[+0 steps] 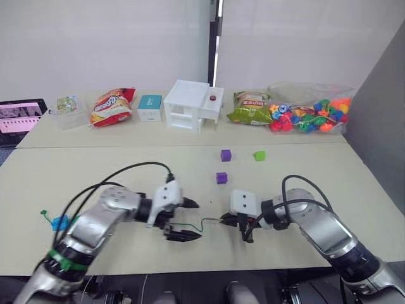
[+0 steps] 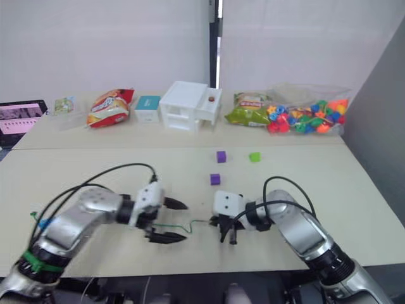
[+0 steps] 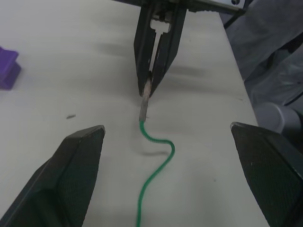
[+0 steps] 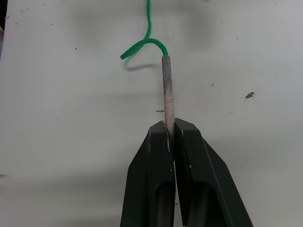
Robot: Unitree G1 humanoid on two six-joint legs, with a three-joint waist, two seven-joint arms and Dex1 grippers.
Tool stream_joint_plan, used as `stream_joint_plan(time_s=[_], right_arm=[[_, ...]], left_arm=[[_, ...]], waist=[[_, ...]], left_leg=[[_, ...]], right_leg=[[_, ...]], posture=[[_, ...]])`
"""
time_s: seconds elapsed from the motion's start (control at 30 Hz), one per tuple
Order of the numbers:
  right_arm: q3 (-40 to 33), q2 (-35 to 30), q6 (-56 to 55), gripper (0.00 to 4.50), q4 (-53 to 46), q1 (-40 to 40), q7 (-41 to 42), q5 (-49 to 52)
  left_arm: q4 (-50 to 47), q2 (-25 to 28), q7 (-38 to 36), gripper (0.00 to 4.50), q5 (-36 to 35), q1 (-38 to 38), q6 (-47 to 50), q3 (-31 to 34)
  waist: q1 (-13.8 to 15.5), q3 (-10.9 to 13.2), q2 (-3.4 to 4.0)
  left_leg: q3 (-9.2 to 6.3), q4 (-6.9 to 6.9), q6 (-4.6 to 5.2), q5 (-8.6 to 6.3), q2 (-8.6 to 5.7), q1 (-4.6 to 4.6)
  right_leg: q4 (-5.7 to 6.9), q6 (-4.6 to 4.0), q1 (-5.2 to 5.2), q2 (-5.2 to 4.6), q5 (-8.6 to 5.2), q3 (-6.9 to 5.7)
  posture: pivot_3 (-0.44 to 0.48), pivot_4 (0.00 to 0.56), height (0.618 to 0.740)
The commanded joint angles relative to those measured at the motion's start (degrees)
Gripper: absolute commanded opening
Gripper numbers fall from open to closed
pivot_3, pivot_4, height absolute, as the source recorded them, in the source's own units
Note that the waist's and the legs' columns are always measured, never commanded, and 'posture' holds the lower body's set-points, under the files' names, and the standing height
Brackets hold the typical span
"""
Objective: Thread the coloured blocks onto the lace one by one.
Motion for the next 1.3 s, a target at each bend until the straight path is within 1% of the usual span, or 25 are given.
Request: stream_joint_plan(time_s=[0.03,0.17,0.27,0.4,0.43,0.57,0.63,1.0,1.1,1.13,1.17,1.27,1.3], right_arm=[[-0.01,0.09,0.70,0.00,-1.84,-1.13,-0.44,-0.45],[-0.22,0.29,1.41,0.00,-2.38,-0.92,-0.73,-0.37],[-0.29,0.45,1.82,0.00,-2.60,-0.98,-0.90,-0.24],[-0.42,0.44,2.16,0.00,-2.90,-0.92,-0.97,-0.16],[-0.44,0.43,2.21,0.00,-2.94,-0.90,-0.99,-0.16],[-0.59,0.27,2.43,0.00,-3.14,-0.74,-0.99,-0.10],[-0.57,0.17,2.53,0.00,-3.29,-0.59,-1.02,-0.12],[0.00,-0.39,2.74,0.00,-3.67,0.04,-1.00,-0.24],[-1.84,-0.17,4.33,0.00,-5.59,1.71,-2.18,1.09],[-2.76,-0.45,5.13,0.67,-6.64,2.68,-2.48,1.73],[-4.10,-0.66,6.10,0.87,-7.74,3.82,-3.04,2.52],[-9.00,-0.26,9.39,1.94,-10.97,7.40,-6.00,4.64],[-10.68,0.07,10.64,2.36,-12.01,8.56,-7.08,5.56]], left_arm=[[2.89,-2.16,1.33,4.48,3.67,-2.10,-3.21,-2.25],[6.28,-4.73,1.05,4.48,4.88,-3.38,-4.53,-3.40],[8.75,-5.41,0.48,3.70,7.31,-3.67,-7.30,-4.90],[9.70,-6.89,0.25,2.37,7.44,-4.29,-7.55,-4.72],[9.87,-7.09,0.23,1.97,7.60,-4.39,-7.64,-4.66],[10.11,-7.80,0.27,0.73,7.38,-4.70,-7.40,-4.28],[9.98,-7.95,0.26,0.02,7.41,-4.76,-7.31,-4.31],[9.74,-7.97,-0.37,0.02,7.00,-4.79,-6.81,-3.88],[9.70,-7.68,-0.55,0.02,6.96,-4.75,-6.71,-3.68],[9.69,-7.54,-0.69,0.00,7.00,-4.75,-6.61,-3.66],[9.68,-7.28,-0.90,0.00,7.09,-4.75,-6.56,-3.68],[9.39,-6.42,-1.33,0.00,7.10,-4.59,-6.51,-3.42],[9.23,-6.17,-1.41,0.00,6.94,-4.50,-6.44,-3.27]], waist=[[0.08,0.00,0.00],[0.15,0.00,0.00],[0.16,0.00,0.00],[0.23,0.00,0.00],[0.25,0.00,0.00],[0.21,0.00,0.00],[0.21,0.00,0.00],[0.23,0.00,0.00],[0.26,0.00,0.00],[0.27,0.00,0.00],[0.31,-0.01,-0.01],[0.42,-0.01,-0.01],[0.44,-0.01,-0.01]], left_leg=[[0.00,0.00,0.00,0.00,-0.01,0.01],[0.00,0.00,0.00,0.00,-0.02,0.00],[0.00,0.01,0.00,0.00,-0.03,0.00],[-0.01,0.01,0.00,0.00,-0.03,-0.01],[-0.01,0.02,0.00,0.00,-0.03,-0.01],[-0.01,0.02,0.00,0.00,-0.03,0.00],[-0.01,0.02,0.00,0.00,-0.03,-0.01],[-0.02,0.02,0.00,0.00,-0.03,-0.01],[-0.02,0.02,0.00,0.00,-0.03,-0.01],[-0.02,0.02,0.00,0.00,-0.03,-0.01],[-0.03,0.03,0.00,0.00,-0.03,-0.02],[-0.03,0.03,0.00,0.00,-0.04,-0.04],[-0.03,0.03,0.00,0.00,-0.04,-0.04]], right_leg=[[0.00,0.00,0.01,-0.01,0.00,0.00],[-0.01,0.00,0.02,-0.02,0.00,0.00],[-0.02,0.00,0.01,-0.02,0.00,0.00],[-0.02,0.00,0.02,-0.02,0.00,-0.01],[-0.02,0.00,0.02,-0.03,0.00,-0.01],[-0.02,0.00,0.03,-0.03,0.00,-0.01],[-0.02,0.00,0.02,-0.03,0.00,0.00],[-0.02,0.00,0.03,-0.03,0.00,-0.01],[-0.02,0.01,0.03,-0.03,0.00,-0.01],[-0.02,0.01,0.03,-0.03,0.00,-0.01],[-0.02,0.01,0.03,-0.03,0.00,-0.01],[-0.03,0.01,0.03,-0.04,0.00,-0.01],[-0.04,0.01,0.03,-0.04,0.00,-0.01]], posture=[[0.000,0.150,0.740],[0.000,0.150,0.740],[0.000,0.150,0.740],[0.000,0.150,0.740],[0.000,0.150,0.740],[0.000,0.150,0.740],[0.000,0.150,0.740],[0.000,0.150,0.740],[0.000,0.150,0.740],[0.000,0.150,0.740],[0.000,0.150,0.740],[0.000,0.150,0.740],[0.000,0.150,0.740]])
